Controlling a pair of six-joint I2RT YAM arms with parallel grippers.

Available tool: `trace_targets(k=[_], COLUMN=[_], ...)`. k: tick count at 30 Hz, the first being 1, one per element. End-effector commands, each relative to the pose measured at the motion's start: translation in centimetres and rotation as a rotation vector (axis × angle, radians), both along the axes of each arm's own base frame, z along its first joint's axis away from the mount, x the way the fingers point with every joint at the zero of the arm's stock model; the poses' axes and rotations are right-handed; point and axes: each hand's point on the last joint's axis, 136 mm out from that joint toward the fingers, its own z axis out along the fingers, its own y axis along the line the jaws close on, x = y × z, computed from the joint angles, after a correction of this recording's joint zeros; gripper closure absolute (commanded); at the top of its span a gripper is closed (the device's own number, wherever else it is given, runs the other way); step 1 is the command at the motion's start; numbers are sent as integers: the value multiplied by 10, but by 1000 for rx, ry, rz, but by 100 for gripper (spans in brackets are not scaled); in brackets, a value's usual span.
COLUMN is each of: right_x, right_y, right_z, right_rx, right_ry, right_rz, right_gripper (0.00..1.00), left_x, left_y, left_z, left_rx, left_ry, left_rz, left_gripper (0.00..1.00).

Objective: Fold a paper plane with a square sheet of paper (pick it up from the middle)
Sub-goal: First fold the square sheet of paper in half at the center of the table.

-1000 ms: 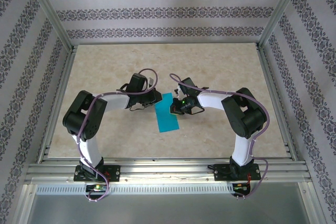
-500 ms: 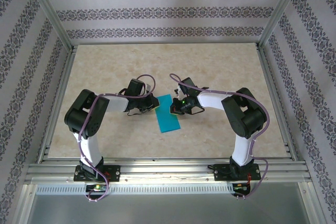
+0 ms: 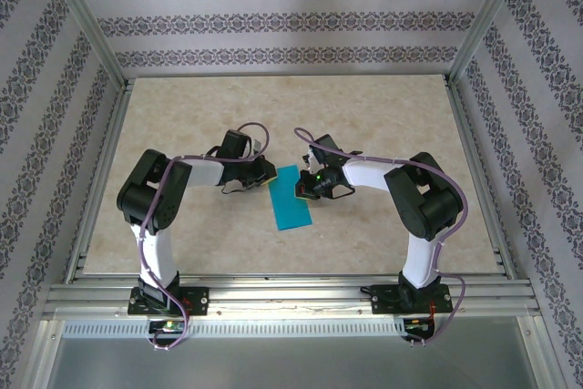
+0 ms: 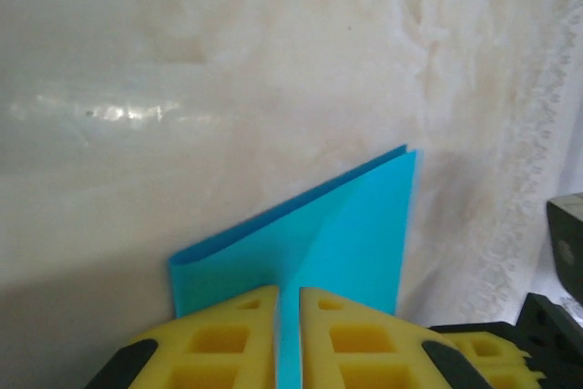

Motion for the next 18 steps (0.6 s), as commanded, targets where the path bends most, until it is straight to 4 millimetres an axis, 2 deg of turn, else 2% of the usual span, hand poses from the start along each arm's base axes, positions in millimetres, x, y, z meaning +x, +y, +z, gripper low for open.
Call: trace_targets(k=[1,3,5,13,18], right_x=[-35,-35,-35,-33,-34], right_y=[-36,-36,-37,-36,-36], right_z=[-41,-42,-42,-40,-40], right_rx=[-193,-195,-197,-198,-198], right_ry=[133,134,134,130,131], right_rz=[0,0,1,4,4], right_gripper=[100,100,100,100,100], left_x=[-7,-11,-12,4,11], left_y=[16,23,22,14,14], left_z=[-29,-37,-36,-1,2], left_rx=[59,74,51,34,44], left_ry=[70,99,103,39,45], left_rz=[24,56,58,30,35], left_gripper=[85,85,85,85,86])
